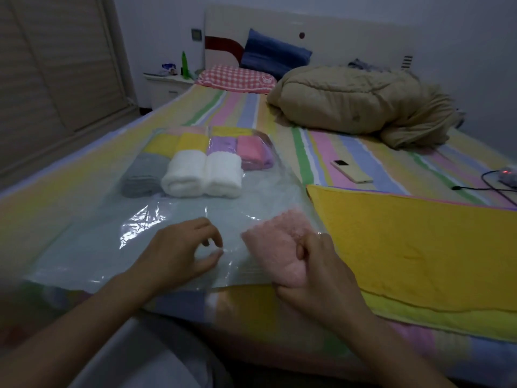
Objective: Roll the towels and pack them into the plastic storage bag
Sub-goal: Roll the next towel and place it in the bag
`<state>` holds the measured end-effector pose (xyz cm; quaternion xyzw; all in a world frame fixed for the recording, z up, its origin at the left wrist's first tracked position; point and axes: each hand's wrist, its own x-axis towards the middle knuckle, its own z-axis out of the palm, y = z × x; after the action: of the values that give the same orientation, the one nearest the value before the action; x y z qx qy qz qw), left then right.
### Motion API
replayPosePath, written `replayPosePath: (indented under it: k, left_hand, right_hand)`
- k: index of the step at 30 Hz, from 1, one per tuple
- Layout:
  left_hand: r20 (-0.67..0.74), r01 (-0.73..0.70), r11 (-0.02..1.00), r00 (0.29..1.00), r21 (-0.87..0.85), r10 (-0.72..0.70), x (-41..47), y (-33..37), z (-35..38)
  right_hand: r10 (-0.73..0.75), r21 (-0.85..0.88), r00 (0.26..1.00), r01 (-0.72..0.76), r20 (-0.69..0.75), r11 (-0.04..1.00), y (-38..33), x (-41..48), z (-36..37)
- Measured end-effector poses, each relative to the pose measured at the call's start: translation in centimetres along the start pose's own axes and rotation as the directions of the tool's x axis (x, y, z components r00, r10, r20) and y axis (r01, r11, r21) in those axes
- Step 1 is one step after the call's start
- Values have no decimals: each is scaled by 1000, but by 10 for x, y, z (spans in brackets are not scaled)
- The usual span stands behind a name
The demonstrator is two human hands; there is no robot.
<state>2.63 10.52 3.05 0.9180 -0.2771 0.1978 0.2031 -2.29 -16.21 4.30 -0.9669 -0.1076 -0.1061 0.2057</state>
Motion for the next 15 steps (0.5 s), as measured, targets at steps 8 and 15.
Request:
replayPosePath:
  k: [8, 15]
  left_hand:
    - [-135, 161, 966, 972, -205, -190, 25, 1, -28]
    - [-127, 102, 948, 981, -302, -146, 31, 3, -46]
  right_hand:
    - [-258, -156, 936, 299, 239, 941, -61, -1, 11]
    - [161, 59, 923, -193, 350, 979, -90, 56, 7]
